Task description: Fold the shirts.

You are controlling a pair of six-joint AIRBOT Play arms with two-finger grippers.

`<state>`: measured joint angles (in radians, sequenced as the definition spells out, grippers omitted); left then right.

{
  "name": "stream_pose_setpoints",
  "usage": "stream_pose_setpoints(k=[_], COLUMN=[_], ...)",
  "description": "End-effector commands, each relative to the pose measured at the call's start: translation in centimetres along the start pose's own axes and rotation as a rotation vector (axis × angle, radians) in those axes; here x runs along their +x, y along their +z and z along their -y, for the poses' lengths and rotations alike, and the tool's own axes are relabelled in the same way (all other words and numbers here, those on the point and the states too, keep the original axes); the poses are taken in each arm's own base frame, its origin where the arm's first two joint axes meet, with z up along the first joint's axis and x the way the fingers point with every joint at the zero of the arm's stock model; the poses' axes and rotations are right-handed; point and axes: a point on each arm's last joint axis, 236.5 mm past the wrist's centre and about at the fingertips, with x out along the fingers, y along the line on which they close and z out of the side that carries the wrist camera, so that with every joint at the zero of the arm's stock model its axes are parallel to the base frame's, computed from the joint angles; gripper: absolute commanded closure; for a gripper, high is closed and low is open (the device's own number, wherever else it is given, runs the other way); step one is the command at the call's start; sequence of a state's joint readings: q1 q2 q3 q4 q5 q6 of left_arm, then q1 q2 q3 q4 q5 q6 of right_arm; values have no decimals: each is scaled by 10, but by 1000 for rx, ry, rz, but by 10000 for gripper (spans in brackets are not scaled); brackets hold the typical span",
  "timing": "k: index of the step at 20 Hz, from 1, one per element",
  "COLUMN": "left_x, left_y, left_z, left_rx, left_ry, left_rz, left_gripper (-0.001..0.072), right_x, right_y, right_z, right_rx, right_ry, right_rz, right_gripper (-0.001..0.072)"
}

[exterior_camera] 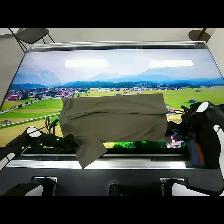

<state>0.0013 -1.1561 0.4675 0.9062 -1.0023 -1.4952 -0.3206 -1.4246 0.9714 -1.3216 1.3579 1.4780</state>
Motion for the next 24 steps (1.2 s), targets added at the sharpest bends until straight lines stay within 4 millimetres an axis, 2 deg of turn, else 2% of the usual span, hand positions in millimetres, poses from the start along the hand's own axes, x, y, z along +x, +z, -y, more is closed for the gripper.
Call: stream_pose_setpoints(k=[1, 4, 7, 8, 9, 10, 11, 13, 14, 18, 21, 24], left_x=[0, 0, 0, 0, 0, 0, -1, -9, -20, -86, -128, -139], left_y=[5, 5, 5, 5, 5, 5, 6, 14, 22, 69, 114, 158], left_z=[-8, -8, -8, -8, -8, -8, -7, 3, 11, 48, 73, 91], left_rx=[28, 27, 28, 28, 28, 31, 34, 103, 141, 242, 300, 313], left_ry=[36, 35, 35, 35, 35, 35, 35, 24, 16, 21, 41, 35], left_rz=[23, 23, 23, 23, 23, 23, 25, 41, 61, 234, 361, 393], left_gripper=[680, 679, 679, 679, 679, 679, 680, 681, 681, 684, 685, 684], right_x=[11, 18, 20, 23, 25, 27, 26, 17, 8, -46, -87, -107], right_y=[-7, -6, 4, 4, 2, 0, -1, 2, 8, 46, 96, 148], right_z=[8, 8, -3, -8, -15, -21, -23, -24, -26, -45, -68, -102], right_rx=[4, 11, 32, 43, 57, 65, 67, 28, 4, -20, -75, -153], right_ry=[-21, -15, 33, 59, 93, 119, 125, 124, 123, 146, 144, 112], right_rz=[-14, -7, 28, 20, 3, -14, -18, 2, 37, 207, 410, 572], right_gripper=[188, 187, 188, 210, 324, 552, 670, 670, 670, 673, 673, 673])
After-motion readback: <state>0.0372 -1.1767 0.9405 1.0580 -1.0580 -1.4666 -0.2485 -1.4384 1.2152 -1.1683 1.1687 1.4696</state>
